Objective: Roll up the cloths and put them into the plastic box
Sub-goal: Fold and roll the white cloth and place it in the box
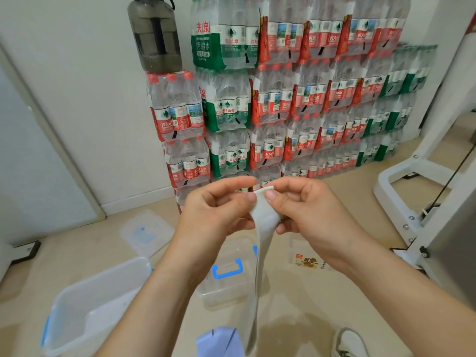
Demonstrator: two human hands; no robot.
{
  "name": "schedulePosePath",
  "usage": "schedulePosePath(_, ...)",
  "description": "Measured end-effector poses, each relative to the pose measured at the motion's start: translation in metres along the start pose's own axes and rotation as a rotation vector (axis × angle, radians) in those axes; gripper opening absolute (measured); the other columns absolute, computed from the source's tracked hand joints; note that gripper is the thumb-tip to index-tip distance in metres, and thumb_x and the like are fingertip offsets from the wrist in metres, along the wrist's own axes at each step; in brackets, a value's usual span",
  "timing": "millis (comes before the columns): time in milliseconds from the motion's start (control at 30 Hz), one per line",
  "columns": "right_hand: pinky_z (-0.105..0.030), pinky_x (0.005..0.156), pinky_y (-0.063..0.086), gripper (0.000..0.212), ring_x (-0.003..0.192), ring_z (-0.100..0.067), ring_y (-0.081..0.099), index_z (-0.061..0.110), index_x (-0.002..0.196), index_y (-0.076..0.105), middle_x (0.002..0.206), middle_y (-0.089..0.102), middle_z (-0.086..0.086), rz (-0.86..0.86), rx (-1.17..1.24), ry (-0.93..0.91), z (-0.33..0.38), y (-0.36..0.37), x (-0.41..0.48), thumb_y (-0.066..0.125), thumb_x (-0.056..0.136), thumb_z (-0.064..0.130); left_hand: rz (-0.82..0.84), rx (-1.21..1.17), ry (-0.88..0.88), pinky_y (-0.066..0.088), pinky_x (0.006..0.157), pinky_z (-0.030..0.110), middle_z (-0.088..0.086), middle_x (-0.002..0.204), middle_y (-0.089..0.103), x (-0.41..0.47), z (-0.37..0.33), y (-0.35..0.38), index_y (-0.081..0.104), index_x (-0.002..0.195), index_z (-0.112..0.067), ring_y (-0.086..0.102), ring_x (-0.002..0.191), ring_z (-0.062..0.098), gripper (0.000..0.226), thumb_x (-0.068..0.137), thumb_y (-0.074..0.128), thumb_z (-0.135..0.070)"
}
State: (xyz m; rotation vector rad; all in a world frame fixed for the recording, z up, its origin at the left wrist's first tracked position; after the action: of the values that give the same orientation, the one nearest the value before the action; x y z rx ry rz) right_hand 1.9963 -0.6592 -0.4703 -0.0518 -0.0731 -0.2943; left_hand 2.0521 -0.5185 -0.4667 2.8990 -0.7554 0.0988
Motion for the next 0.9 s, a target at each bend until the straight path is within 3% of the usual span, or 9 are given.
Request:
schedulePosePath(133,-0.026,0.047,0.048,0.013,0.054,-0.015,0.054,0.021,0.083,0.067,0.067,0.066,-0.005,-0.016,-0.038,-0.038,0.002,-0.002,-0.002,0.061,0.092,0.014,-0.01,0.078,0.011,0.057,0.064,0.029,0.01,0.083,0.076,-0.001,0.0,-0.001,0.075,0.091,-0.012,0.07,0.073,0.02,0.015,0.083,0.066,-0.004)
schedulePosePath(300,-0.024,0.042,0.044,0.01,0.05,-0.015,0.054,0.015,0.086,0.066,0.061,0.062,-0.007,0.01,-0.054,-0.049,0.01,-0.003,-0.004,0.06,0.091,0.008,-0.133,0.137,0.149,0.055,0.058,0.024,0.012,0.072,0.072,-0.004,-0.001,0.003,0.076,0.083,-0.018,0.065,0.064,0.012,0.021,0.084,0.065,-0.001)
schedulePosePath(400,-0.024,0.041,0.036,0.012,0.046,-0.012,0.05,0.013,0.085,0.066,0.056,0.059,-0.003,-0.003,-0.076,-0.07,0.013,-0.005,-0.004,0.058,0.089,0.004,-0.132,0.183,0.216,0.049,0.057,0.022,0.0,0.062,0.065,-0.003,0.0,0.007,0.076,0.08,-0.02,0.057,0.06,0.007,0.024,0.086,0.062,-0.001)
schedulePosePath(500,-0.024,0.042,0.031,0.017,0.054,-0.014,0.05,0.015,0.084,0.069,0.061,0.06,-0.003,-0.018,-0.085,-0.058,0.013,-0.005,-0.003,0.057,0.086,0.003,-0.108,0.213,0.253,0.047,0.053,0.024,-0.006,0.058,0.06,-0.002,0.0,0.008,0.075,0.078,-0.022,0.051,0.056,0.008,0.028,0.086,0.06,0.0)
schedulePosePath(633,-0.018,0.046,0.031,0.017,0.057,-0.012,0.045,0.02,0.083,0.072,0.057,0.054,0.003,-0.011,-0.141,-0.039,0.013,-0.007,-0.003,0.062,0.085,0.006,-0.107,0.285,0.284,0.04,0.056,0.026,0.006,0.061,0.062,-0.002,0.002,0.006,0.076,0.077,-0.03,0.048,0.06,0.013,0.033,0.087,0.06,-0.002)
schedulePosePath(700,-0.016,0.042,0.029,0.016,0.051,-0.011,0.041,0.019,0.082,0.073,0.055,0.048,0.002,-0.018,-0.102,-0.009,0.012,-0.009,-0.003,0.063,0.085,0.006,-0.102,0.283,0.282,0.038,0.059,0.026,0.018,0.071,0.064,-0.003,0.001,0.007,0.076,0.078,-0.03,0.047,0.064,0.018,0.034,0.087,0.06,-0.001)
schedulePosePath(900,-0.016,0.035,0.025,0.024,0.044,-0.009,0.038,0.013,0.078,0.074,0.061,0.045,-0.008,0.013,0.19,0.106,0.01,-0.009,-0.004,0.058,0.083,-0.004,-0.034,0.187,0.231,0.045,0.054,0.017,0.0,0.066,0.067,-0.005,-0.001,0.012,0.075,0.079,-0.012,0.055,0.058,0.006,0.028,0.087,0.055,0.006)
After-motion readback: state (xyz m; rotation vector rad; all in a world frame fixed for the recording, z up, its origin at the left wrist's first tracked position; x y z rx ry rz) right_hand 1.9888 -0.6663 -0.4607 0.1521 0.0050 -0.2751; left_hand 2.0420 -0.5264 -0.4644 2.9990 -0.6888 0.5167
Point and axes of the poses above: each hand's wrist, its own x-axis towards the middle knuckle, its own y-axis out of the palm, z = x × y, the point moved 2 cm from there along x, towards the middle knuckle
